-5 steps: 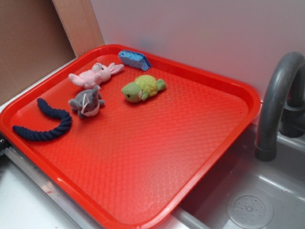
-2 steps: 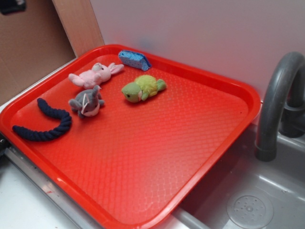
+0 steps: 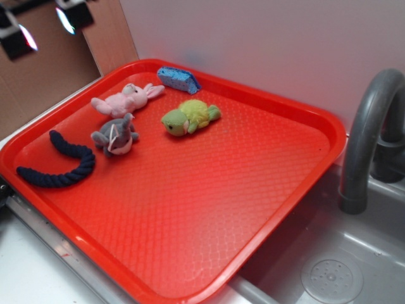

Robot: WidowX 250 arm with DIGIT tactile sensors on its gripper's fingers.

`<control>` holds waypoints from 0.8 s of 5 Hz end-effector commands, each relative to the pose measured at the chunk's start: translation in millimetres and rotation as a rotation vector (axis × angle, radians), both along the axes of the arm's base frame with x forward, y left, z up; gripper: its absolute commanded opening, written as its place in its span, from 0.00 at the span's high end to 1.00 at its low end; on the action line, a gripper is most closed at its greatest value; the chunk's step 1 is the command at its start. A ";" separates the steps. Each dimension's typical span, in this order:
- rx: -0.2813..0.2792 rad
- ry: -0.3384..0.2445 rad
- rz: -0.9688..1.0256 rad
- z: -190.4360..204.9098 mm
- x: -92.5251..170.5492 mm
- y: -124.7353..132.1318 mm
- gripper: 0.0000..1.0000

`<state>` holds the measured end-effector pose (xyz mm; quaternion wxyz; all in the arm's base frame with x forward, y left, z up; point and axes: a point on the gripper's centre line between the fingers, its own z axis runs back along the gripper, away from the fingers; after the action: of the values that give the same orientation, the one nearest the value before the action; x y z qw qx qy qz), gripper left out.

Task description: Grab the gray animal.

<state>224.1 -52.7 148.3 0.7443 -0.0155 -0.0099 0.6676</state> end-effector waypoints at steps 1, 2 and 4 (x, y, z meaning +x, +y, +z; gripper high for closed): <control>-0.041 0.057 0.001 -77.8 12.0 -24.9 0.00; -0.026 0.095 -0.054 -111.9 12.3 -32.6 0.00; -0.004 0.118 -0.158 -136.9 -2.6 -47.0 1.00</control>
<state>234.8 -103.3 22.9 0.7860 0.0064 0.0297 0.6174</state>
